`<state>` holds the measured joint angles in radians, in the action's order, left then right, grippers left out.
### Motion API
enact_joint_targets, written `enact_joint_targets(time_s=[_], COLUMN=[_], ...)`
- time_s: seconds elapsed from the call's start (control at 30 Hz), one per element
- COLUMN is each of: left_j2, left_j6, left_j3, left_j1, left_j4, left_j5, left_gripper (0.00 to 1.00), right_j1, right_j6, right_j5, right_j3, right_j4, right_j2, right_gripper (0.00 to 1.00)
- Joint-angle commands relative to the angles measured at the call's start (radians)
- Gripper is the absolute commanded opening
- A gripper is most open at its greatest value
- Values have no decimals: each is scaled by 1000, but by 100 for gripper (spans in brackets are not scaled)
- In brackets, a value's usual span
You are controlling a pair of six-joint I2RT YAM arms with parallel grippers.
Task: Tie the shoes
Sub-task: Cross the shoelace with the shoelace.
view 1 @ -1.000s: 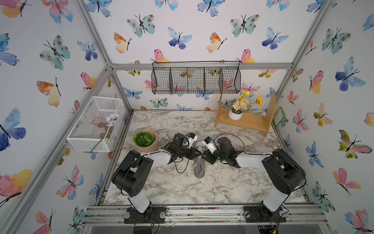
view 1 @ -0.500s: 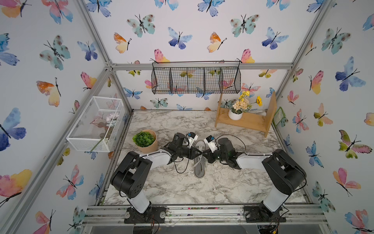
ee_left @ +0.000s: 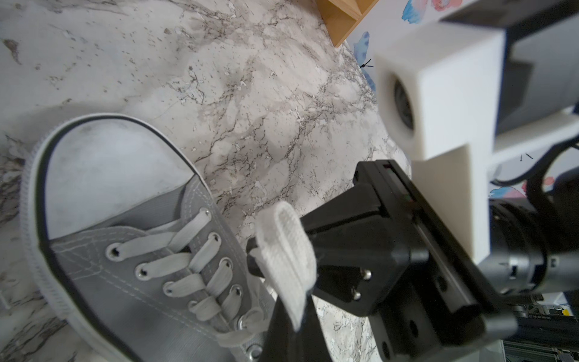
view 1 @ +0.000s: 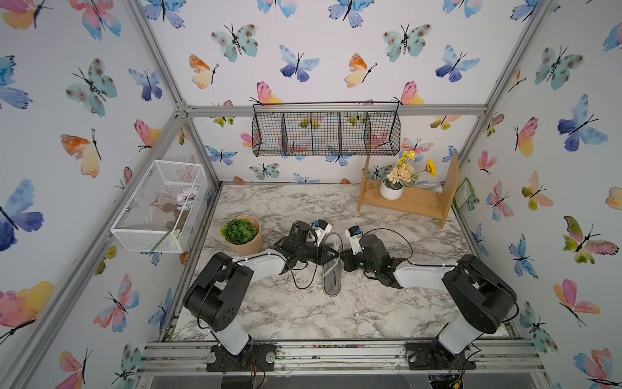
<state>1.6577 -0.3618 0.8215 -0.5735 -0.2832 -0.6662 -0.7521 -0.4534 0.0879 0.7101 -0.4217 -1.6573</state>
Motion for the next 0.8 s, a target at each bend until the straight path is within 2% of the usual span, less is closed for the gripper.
enact_joint_targets(time_s=[0.0,0.2,0.43,0.77], left_j2=[-7,7,16,25], left_j6=[-20,10,74,121], left_j3=[6,27,45,72], left_j1=[-11,-8,22,26], left_j4=[-33,3,58,102], left_j5=[-12,11,-6,-29], left_gripper=[0,0,0,0], right_j1=[-23,-32,-32,-30], right_j6=[-40,-7,129,230], right_j5=[-127,-83,-32,28], right_j3=[16,-13,-37,-55], right_j4=[53,20,72,161], right_j2=[-30,-20,47,114], right_gripper=[6,17,34,48])
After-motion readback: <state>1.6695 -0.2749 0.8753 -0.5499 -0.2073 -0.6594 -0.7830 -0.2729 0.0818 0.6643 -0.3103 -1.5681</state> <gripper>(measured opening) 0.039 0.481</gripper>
